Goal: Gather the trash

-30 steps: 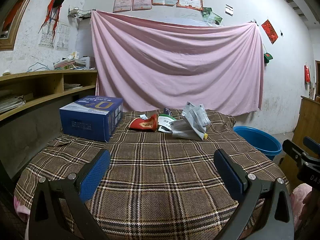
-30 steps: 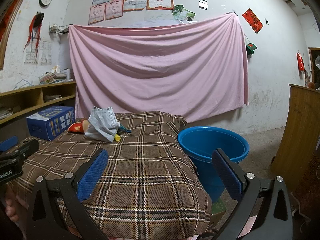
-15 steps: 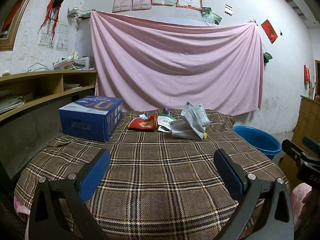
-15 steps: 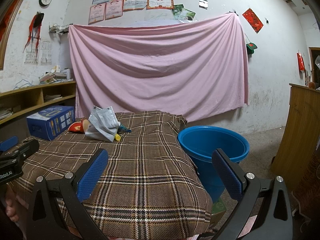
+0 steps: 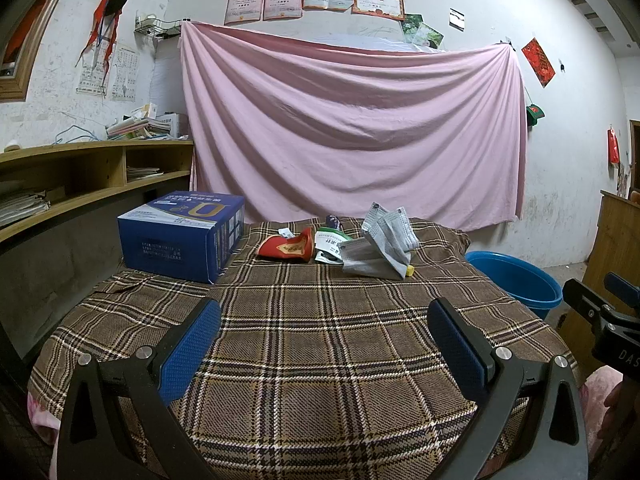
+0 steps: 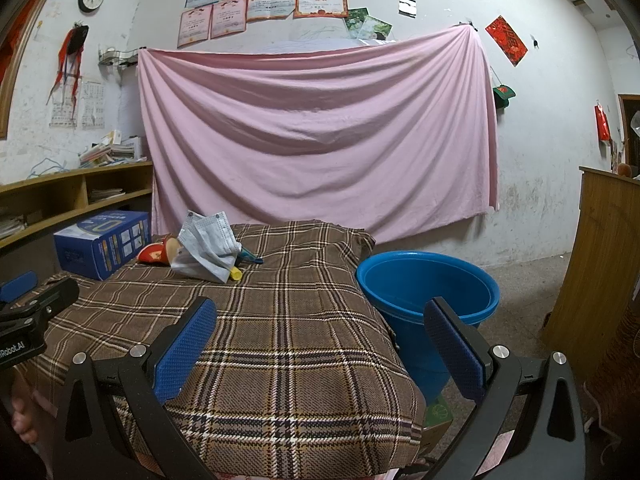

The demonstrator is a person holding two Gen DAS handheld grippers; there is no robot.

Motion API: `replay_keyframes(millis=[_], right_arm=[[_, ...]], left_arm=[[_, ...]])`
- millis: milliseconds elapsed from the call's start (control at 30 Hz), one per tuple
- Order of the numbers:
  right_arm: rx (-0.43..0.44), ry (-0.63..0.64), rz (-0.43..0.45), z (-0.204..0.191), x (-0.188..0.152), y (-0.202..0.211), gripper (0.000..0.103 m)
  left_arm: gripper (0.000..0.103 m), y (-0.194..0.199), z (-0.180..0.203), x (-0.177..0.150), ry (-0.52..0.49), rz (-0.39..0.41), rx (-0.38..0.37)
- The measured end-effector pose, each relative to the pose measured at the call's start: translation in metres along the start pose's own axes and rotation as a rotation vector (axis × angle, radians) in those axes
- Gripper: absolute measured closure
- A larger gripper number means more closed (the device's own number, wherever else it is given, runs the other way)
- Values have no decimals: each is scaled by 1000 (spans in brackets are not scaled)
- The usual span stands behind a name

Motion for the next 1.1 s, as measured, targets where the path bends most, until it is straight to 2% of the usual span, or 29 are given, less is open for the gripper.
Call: replay_keyframes(millis=[567,933,1100], right_arm=[[9,-5,4,-5,0,3,0],[30,-34,113,-10,56,1,0],[51,-30,142,-25,76,-9,0]], left_arm=[[2,-1,-3,0,2,6,5],[2,-3,-25,45,3,104,56],[2,-4,-38,61,-17,140,84]])
Point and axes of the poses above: each gripper's, at about its wrist camera, not at the fingertips, and y roughly against the way its jaws point, z to its right, x to its top, the point moved 10 cm from there along -y, roughly the way its jaws point, and after that the axes turned 10 degrees about -x, right-handed, at the moved point
